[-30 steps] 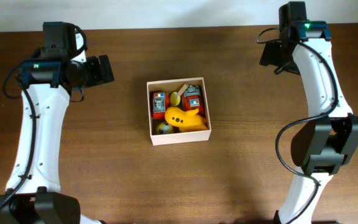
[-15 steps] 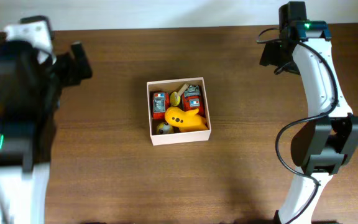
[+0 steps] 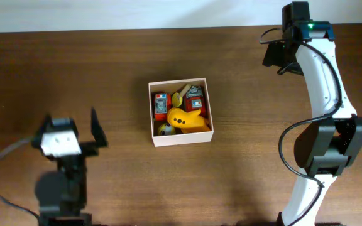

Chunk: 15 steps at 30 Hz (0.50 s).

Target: Pack container

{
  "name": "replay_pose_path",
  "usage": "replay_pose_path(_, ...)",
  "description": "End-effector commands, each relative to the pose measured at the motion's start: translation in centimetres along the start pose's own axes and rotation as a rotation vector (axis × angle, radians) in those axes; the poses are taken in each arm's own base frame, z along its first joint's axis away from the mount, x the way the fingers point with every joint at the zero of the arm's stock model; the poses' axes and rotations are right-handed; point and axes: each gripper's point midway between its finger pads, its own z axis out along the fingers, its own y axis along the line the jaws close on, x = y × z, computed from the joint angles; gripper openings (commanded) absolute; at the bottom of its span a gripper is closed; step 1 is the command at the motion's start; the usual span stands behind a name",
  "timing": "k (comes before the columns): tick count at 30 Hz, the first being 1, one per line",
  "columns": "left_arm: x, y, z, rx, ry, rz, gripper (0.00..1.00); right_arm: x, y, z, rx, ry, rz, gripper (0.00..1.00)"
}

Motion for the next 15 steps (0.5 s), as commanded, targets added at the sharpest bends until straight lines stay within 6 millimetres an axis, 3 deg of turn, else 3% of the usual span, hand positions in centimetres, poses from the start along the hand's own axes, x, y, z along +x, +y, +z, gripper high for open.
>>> replay_pose_path(1, 2.2, -0.5, -1.5, 0.030, -0.059, -0.049, 0.99, 0.0, -0.3, 0.2, 0.010, 0.001, 0.006, 0.99)
replay_pose_path(15, 9.4, -0.8, -2.4, 0.036, -0.018, -0.069, 0.99, 0.0, -0.3, 0.2, 0.010, 0.001, 0.006, 0.99)
